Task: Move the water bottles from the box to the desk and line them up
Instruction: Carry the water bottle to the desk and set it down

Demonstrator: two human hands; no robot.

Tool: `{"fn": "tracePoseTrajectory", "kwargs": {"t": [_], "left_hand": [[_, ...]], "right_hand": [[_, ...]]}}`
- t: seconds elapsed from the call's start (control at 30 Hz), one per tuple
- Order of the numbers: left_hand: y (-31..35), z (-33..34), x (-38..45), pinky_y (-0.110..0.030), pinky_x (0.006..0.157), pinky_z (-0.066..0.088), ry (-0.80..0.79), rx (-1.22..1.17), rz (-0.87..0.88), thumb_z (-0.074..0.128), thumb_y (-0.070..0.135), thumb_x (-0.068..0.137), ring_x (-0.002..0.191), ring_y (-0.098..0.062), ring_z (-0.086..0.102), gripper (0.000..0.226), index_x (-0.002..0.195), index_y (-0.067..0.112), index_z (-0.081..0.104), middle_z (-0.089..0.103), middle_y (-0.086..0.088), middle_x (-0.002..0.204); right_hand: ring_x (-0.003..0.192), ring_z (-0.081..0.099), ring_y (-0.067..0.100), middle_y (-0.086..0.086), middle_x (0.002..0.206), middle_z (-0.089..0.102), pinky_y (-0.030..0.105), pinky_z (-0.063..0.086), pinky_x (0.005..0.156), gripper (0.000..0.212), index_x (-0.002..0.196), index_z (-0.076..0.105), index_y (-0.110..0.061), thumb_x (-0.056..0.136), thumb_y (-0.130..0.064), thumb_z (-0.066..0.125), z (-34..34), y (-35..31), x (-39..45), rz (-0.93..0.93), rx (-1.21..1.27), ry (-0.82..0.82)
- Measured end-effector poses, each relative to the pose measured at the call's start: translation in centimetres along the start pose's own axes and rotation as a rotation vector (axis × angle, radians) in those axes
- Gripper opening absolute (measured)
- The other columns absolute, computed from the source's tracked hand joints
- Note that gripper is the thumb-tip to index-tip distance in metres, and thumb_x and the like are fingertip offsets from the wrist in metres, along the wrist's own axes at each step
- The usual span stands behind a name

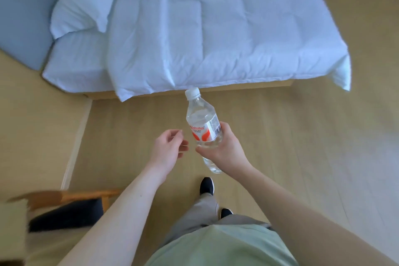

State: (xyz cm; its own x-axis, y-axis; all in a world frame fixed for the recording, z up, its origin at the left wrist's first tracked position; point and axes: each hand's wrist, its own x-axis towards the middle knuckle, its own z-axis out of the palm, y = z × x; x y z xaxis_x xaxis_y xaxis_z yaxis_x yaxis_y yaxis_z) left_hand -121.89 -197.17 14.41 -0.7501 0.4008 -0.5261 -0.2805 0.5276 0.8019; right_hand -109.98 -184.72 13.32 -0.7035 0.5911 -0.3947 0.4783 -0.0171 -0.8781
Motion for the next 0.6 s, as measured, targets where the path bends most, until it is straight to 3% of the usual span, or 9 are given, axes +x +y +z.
{"fn": "tracePoseTrajectory", "kwargs": {"t": [0.17, 0.43, 0.6], "left_hand": [[4.5, 3.8, 5.3, -0.034, 0.081, 0.059, -0.207, 0.122, 0.132, 0.055, 0.030, 0.104, 0.087, -0.015, 0.074, 0.017, 0.106, 0.020, 0.068, 0.076, 0.000, 0.093], [9.1, 11.4, 11.2, -0.038, 0.085, 0.060, -0.420, 0.307, 0.160, 0.055, 0.030, 0.103, 0.086, -0.014, 0.074, 0.017, 0.107, 0.019, 0.068, 0.076, 0.000, 0.095], [11.9, 18.7, 12.7, -0.038, 0.086, 0.060, -0.517, 0.360, 0.164, 0.056, 0.032, 0.103, 0.085, -0.014, 0.074, 0.018, 0.106, 0.020, 0.068, 0.076, -0.003, 0.096]], "right_hand": [[0.093, 0.056, -0.019, -0.023, 0.107, 0.062, 0.003, 0.043, 0.066, 0.063, 0.122, 0.046, -0.038, 0.073, -0.030, 0.084, -5.1, -0.2, 2.7, 0.046, 0.022, 0.181], [0.091, 0.059, -0.015, -0.021, 0.105, 0.065, 0.003, 0.042, 0.068, 0.064, 0.124, 0.048, -0.034, 0.073, -0.028, 0.085, -11.7, 1.8, 5.0, 0.150, 0.120, 0.433], [0.097, 0.059, -0.013, -0.020, 0.107, 0.064, 0.009, 0.042, 0.076, 0.063, 0.121, 0.047, -0.035, 0.073, -0.028, 0.086, -17.2, 4.8, 5.7, 0.205, 0.161, 0.536]]}}
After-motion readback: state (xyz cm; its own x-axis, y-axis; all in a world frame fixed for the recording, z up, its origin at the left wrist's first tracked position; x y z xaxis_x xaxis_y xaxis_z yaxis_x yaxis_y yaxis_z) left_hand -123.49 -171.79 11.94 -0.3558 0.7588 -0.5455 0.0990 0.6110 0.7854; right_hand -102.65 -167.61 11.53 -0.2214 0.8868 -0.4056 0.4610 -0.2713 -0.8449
